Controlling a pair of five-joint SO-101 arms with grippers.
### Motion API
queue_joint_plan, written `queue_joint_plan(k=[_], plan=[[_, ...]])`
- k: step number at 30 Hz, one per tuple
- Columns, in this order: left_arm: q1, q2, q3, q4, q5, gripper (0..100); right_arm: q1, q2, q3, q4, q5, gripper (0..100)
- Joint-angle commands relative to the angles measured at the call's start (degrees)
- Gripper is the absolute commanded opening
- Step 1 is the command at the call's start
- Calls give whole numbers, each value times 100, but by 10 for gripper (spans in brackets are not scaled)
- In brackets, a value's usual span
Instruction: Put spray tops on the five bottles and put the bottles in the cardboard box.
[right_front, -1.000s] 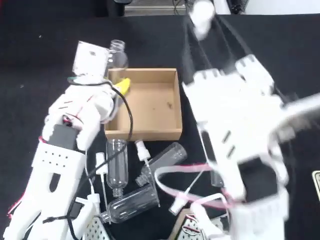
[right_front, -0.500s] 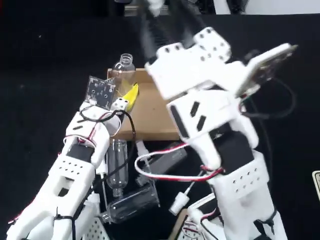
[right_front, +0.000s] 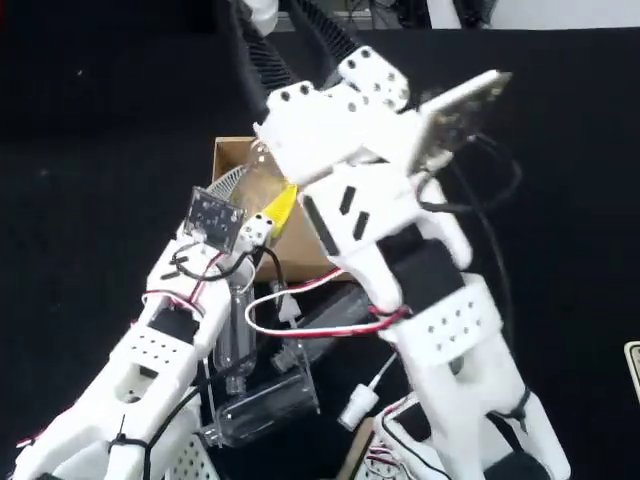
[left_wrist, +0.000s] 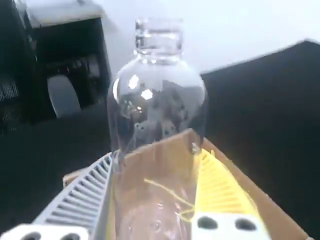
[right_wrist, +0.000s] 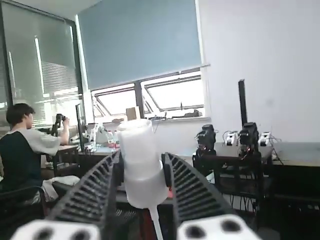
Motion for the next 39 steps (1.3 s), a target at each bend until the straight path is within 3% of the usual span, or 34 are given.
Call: queue_joint_plan(k=[1,14,18,23,39], plan=[[13,-176,13,-545,79,33,-35,-198,338,-536,44,11],[4,-123,48,-615,79,33,-193,-1411,1068,-545,44,11],[4,-123,48,-615,79,33,-211,-1437,1174,-554,18,11],[4,-123,48,-615,79,33,-193,-1420,1402,-545,-615,11],[4,-167,163,-651,79,33,-158,-1455,2062,-536,-615,11]])
